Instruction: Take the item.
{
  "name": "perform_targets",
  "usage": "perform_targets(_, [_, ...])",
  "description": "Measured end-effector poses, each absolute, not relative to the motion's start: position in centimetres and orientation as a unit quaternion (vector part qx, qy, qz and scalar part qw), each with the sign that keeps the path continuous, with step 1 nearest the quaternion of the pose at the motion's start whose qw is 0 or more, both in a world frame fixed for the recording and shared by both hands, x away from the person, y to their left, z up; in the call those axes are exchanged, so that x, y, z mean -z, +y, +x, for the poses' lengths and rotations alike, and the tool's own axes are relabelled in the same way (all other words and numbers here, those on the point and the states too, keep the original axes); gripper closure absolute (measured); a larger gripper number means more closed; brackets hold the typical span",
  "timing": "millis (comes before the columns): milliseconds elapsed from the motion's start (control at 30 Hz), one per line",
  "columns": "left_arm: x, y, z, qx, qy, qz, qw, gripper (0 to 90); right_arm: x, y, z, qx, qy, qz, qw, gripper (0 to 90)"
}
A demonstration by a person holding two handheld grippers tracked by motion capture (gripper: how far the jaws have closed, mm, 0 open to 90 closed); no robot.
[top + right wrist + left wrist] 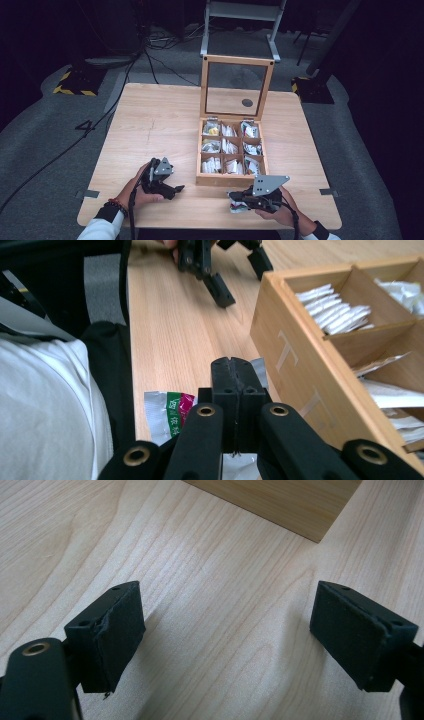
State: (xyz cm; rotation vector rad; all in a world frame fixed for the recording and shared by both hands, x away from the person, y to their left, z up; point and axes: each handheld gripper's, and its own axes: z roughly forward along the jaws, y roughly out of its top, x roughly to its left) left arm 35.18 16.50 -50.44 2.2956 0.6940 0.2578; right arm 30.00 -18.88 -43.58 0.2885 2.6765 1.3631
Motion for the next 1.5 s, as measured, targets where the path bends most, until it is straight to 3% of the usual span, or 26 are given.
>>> perform_targets(933, [50.4,16.5,35.2,-0.100,0.270,0.889,0.357,14.6,46.9,-17.9,31.1,-0.400,0.907,0.118,0.057,86.2])
perform_targets(1200, [50.4,16.5,35.2,-0.100,0.269,0.889,0.357,14.6,47.1,-17.7,31.2,-0.392,0.911,0.120,0.051,79.3])
perform_targets(1500, [50.4,16.5,35.2,-0.100,0.269,0.889,0.357,14.6,47.2,-17.9,31.6,-0.384,0.912,0.133,0.052,62.9])
